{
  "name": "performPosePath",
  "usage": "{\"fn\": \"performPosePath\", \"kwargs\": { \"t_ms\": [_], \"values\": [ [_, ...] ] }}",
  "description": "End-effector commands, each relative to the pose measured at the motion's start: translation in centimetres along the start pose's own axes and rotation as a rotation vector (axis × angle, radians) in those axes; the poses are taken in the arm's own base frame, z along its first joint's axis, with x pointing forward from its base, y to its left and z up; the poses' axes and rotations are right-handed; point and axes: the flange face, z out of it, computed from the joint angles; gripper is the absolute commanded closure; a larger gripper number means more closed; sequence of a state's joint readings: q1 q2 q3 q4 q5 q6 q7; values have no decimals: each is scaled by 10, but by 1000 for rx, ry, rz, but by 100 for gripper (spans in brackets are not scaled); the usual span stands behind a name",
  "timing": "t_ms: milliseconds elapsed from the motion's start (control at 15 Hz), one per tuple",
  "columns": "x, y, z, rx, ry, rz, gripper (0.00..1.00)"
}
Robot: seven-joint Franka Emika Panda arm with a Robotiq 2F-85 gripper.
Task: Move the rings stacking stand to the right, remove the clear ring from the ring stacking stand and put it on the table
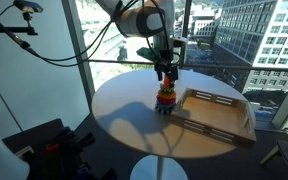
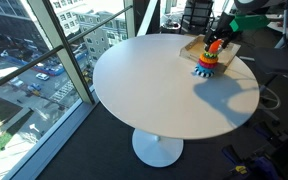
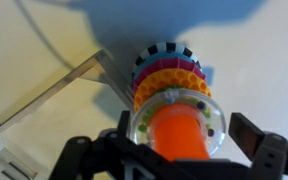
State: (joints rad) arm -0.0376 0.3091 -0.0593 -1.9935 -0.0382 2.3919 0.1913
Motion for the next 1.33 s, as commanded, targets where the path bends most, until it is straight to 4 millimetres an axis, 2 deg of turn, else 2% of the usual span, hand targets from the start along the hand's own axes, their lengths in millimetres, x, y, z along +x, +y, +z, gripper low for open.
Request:
{"fn": "performPosePath", "kwargs": {
  "t_ms": [0,200,267,333,400,600,1267],
  "values": [
    [-1,-1,1,20,10,22,0],
    [-1,-2,3,32,6,32,0],
    [-1,-2,3,36,4,33,25],
    [-1,-2,4,38,3,36,25],
    [-1,-2,3,41,5,40,32],
    [-1,-2,-2,53,10,46,32],
    [-4,-5,-49,78,68,44,32]
  ]
}}
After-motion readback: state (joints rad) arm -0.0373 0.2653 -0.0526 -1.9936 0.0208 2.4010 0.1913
